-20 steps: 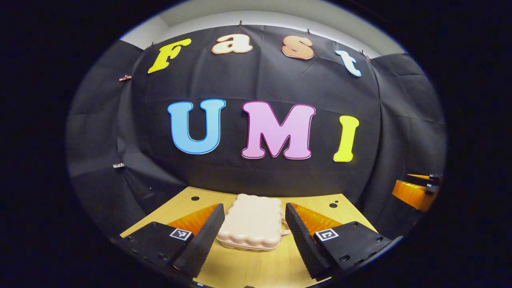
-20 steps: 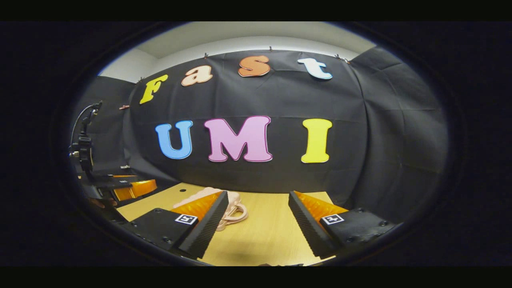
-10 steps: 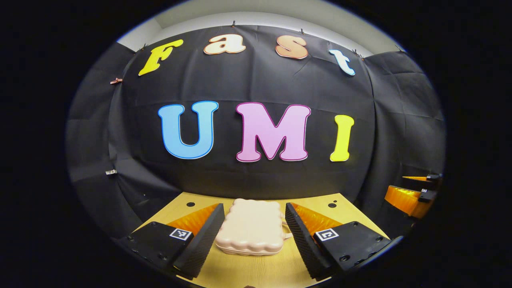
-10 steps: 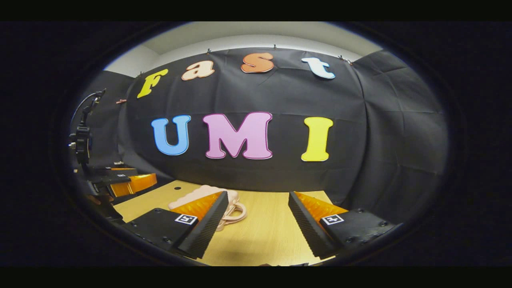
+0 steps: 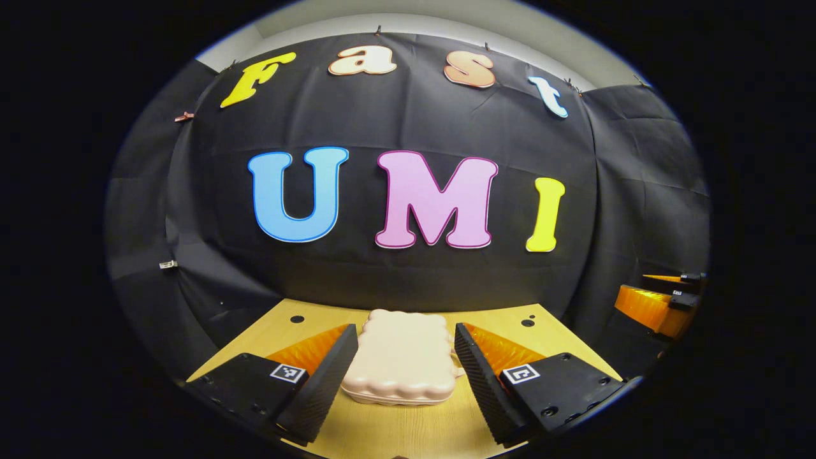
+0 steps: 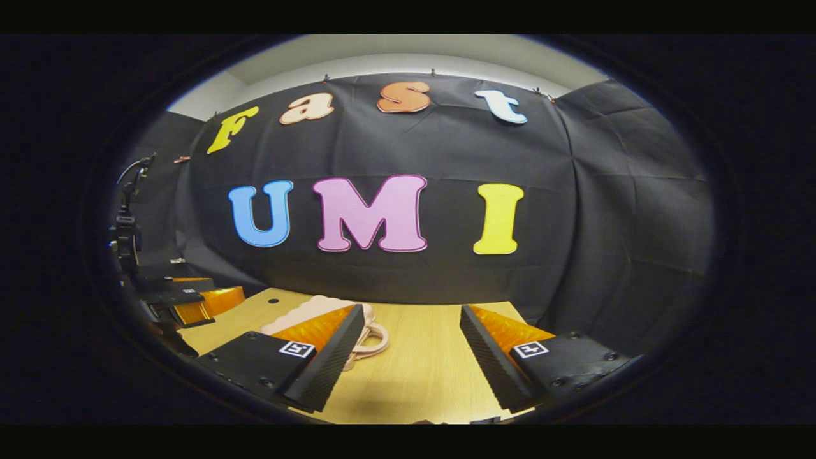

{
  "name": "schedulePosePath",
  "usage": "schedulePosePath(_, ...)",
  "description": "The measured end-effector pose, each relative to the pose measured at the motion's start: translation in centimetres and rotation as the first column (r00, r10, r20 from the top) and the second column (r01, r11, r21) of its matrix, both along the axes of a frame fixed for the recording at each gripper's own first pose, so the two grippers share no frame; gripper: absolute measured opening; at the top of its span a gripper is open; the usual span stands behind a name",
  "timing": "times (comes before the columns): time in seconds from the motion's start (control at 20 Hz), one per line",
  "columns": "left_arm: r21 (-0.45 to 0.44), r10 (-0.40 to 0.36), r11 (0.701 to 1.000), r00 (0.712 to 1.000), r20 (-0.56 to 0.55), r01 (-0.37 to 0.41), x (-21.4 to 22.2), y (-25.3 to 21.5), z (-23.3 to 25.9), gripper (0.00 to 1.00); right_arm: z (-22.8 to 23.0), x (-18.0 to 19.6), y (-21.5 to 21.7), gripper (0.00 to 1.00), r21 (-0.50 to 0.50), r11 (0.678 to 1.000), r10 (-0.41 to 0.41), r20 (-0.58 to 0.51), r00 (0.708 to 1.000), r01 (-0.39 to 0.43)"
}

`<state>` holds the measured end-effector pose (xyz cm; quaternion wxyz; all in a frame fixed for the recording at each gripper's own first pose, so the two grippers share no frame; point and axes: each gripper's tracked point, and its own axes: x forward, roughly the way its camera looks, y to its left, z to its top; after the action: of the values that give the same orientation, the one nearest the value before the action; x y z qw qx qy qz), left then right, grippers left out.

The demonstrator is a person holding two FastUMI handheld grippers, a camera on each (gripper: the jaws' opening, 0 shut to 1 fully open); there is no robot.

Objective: First open the suitcase, pack the skin care products into it, and then close the suitcase.

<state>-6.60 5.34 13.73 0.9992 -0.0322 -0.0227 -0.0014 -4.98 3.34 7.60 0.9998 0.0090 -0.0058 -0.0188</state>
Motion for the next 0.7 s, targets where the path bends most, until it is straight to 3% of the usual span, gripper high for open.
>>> schedulePosePath(0.7,0.016,0.003,1.0,0.998,0.066,-0.004,0.0,1.7,0.9,0.96,-0.3,0.4,2.0,0.96,0.008,1.0,-0.023,0.021,1.0,0.023)
